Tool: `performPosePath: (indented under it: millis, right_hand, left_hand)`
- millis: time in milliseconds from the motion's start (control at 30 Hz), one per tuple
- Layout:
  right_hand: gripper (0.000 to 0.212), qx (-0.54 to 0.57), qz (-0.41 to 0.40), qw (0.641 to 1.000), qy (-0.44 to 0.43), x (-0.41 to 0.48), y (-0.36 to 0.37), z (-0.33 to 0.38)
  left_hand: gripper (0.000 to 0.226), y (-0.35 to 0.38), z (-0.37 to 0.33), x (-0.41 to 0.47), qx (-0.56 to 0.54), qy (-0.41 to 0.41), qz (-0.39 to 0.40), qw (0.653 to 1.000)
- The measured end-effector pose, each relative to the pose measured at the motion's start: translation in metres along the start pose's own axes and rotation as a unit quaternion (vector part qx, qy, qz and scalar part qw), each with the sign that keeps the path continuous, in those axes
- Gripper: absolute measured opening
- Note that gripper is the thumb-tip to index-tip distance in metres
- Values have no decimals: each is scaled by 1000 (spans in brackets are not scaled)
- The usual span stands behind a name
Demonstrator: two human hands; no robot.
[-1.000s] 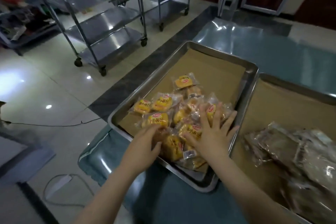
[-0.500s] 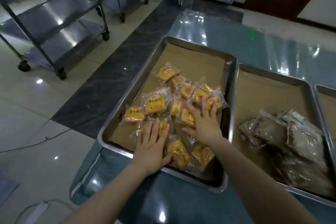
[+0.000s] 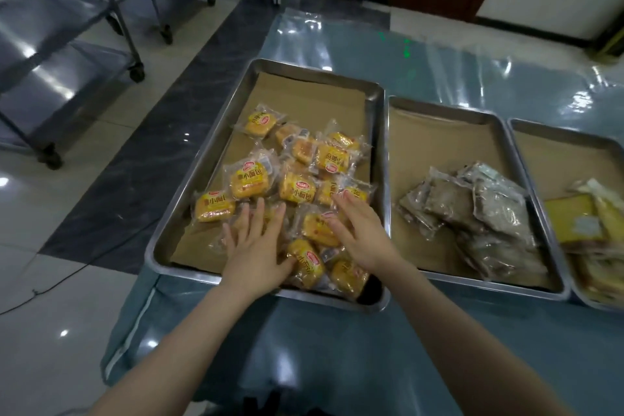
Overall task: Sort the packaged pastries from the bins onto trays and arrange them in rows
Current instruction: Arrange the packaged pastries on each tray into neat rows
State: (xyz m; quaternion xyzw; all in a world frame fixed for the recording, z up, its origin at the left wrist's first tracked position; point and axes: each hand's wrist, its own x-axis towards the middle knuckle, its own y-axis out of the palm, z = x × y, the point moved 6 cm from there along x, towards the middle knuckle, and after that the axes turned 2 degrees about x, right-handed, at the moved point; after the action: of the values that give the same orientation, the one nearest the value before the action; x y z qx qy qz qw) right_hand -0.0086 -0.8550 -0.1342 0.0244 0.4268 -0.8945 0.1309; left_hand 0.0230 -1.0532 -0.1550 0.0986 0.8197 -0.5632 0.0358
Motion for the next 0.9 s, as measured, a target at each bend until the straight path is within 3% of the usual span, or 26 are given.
performPosePath:
  millis: [67,200,300,500,633,767,900]
  right_hand:
    - [56,21,-84,996,-9,-10,-19,-4]
    - [35,-3,-121,993,9,-35,-50,-47]
    - [26,-13,-204,979,4,-60,-92,-91]
    - [35,-43,-293,954,54,-95,-177,-189]
    - [42,-65,-264,962,14,-94,-207,-225]
    - [54,-106,-166,978,-66,-72,-203,-224]
    - [78,-191,-39,979,-66,-53,-173,-234]
  left_hand:
    - [95,-7,-15,1,-14,11,-26,1000]
    - [91,-13,-64,3,-54,44,-57,996]
    - [85,-10,-109,8,-83,65,-82,991]
    - [76,29,-194,15,-132,53,-79,987]
    - [75,55,-244,28,-120,44,-65,990]
    - [80,85,-281,42,-97,49,-15,994]
    - [71,130,-284,35,60,12,76,995]
